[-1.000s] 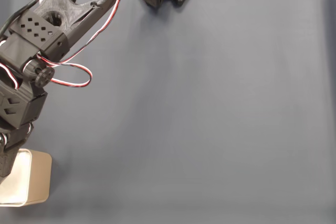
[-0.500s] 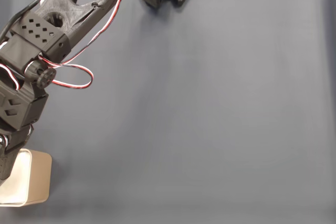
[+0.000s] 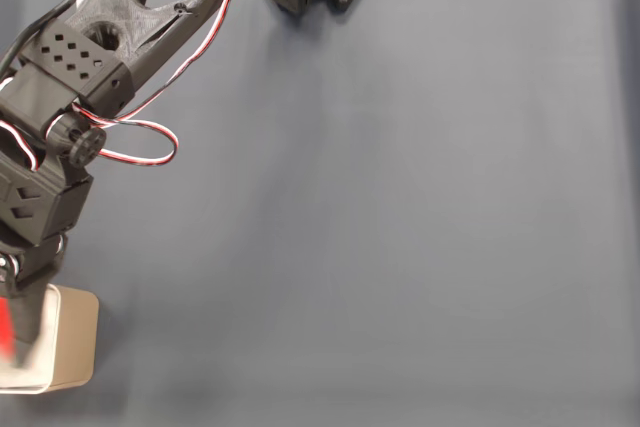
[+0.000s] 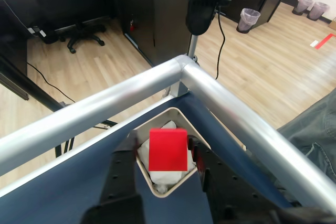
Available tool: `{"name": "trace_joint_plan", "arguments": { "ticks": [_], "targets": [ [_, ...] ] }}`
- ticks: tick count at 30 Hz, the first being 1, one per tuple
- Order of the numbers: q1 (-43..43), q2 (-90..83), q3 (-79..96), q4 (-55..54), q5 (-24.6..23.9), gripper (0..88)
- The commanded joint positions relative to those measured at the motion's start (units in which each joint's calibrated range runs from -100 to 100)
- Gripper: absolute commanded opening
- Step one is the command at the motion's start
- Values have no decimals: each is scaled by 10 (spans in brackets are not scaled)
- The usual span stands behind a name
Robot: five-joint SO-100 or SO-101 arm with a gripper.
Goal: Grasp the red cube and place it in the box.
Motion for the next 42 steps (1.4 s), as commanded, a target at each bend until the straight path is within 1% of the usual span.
{"name": "trace_joint_plan", "arguments": {
  "ticks": [1, 4, 6, 9, 24, 42],
  "targets": [
    [2, -25, -34, 11, 13, 459],
    [6, -28, -38, 11, 9, 539],
    [8, -28, -41, 12, 11, 565],
    [9, -28, -42, 9, 12, 581],
    [7, -32, -40, -2, -5, 588],
    [12, -32, -42, -2, -11, 588]
  ]
}}
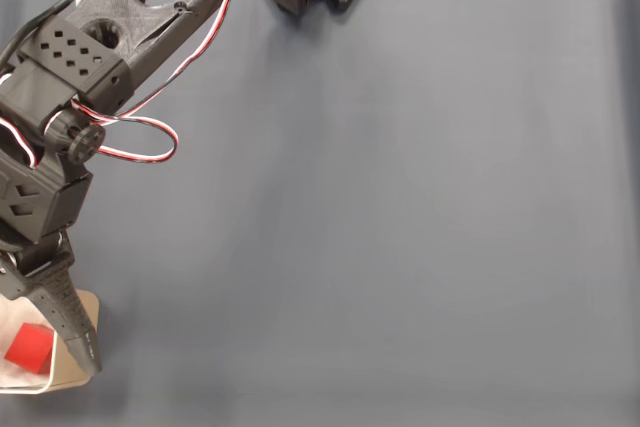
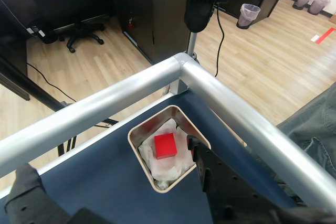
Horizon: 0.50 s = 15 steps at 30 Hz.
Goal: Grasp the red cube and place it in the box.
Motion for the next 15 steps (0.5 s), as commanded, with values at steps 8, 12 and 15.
{"name": "trace_joint_plan", "arguments": {
  "ticks": [8, 12, 15],
  "targets": [
    [3, -70, 48, -70, -4, 179],
    [-31, -152, 165, -104, 2, 17],
    [-71, -222, 240, -102, -7, 0]
  ]
}}
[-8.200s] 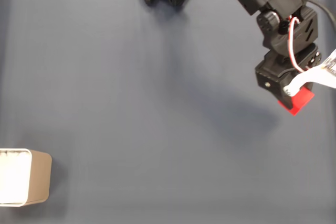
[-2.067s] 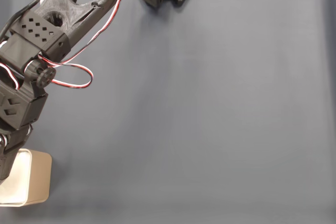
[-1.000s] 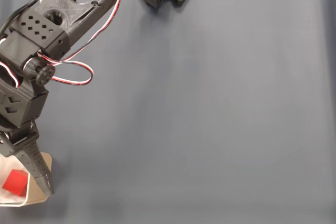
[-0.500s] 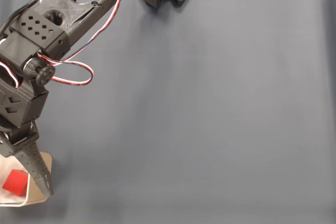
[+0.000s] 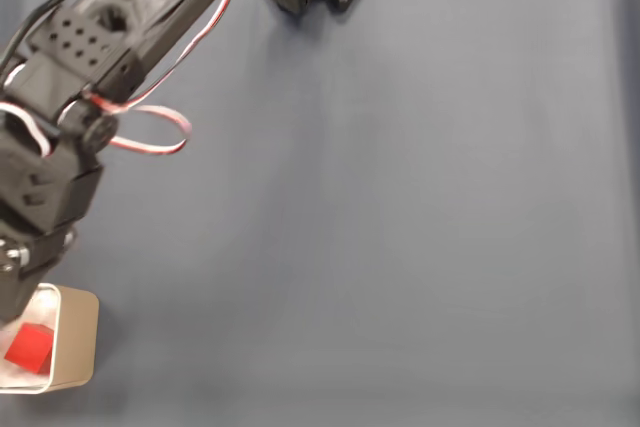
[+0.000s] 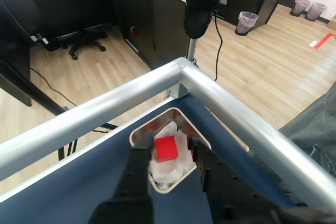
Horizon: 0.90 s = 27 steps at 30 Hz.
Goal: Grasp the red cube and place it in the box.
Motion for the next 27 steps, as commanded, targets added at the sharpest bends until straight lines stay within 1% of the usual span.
{"name": "trace_joint_plan", "arguments": {
  "ticks": [1, 9, 15, 22, 27],
  "targets": [
    [-58, -127, 69, -15, -5, 0],
    [-192, -322, 295, -43, -19, 0],
    [-271, -497, 553, -97, -17, 0],
    [-306, -688, 846, -151, -14, 0],
    [-307, -835, 1044, -144, -13, 0]
  ]
}}
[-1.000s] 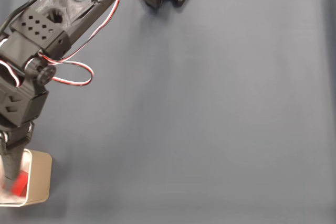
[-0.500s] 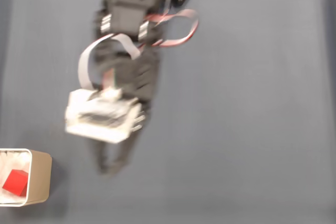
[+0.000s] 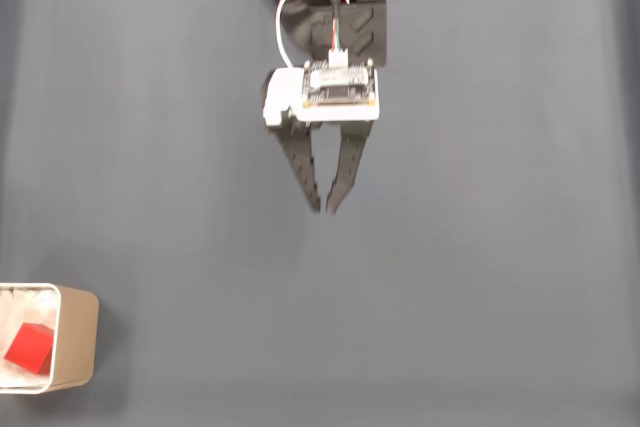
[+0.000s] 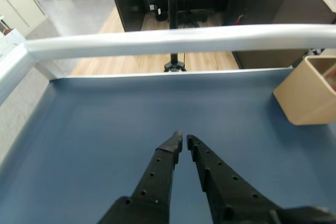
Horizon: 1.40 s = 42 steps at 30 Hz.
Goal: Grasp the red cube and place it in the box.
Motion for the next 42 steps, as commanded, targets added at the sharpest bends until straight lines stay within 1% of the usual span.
{"name": "trace_joint_plan", "arguments": {
  "ticks": [1, 5, 10, 14, 19, 25, 30, 42],
  "targets": [
    [-4, -135, 138, 0, 3, 0],
    [6, -276, 263, 79, 1, 0],
    [19, -415, 350, 240, 1, 0],
    [13, -466, 351, 398, -10, 0],
    [12, -469, 351, 479, -16, 0],
    [11, -470, 351, 480, -19, 0],
    [12, -470, 351, 485, 0, 15],
    [13, -470, 351, 485, 2, 15]
  ]
}}
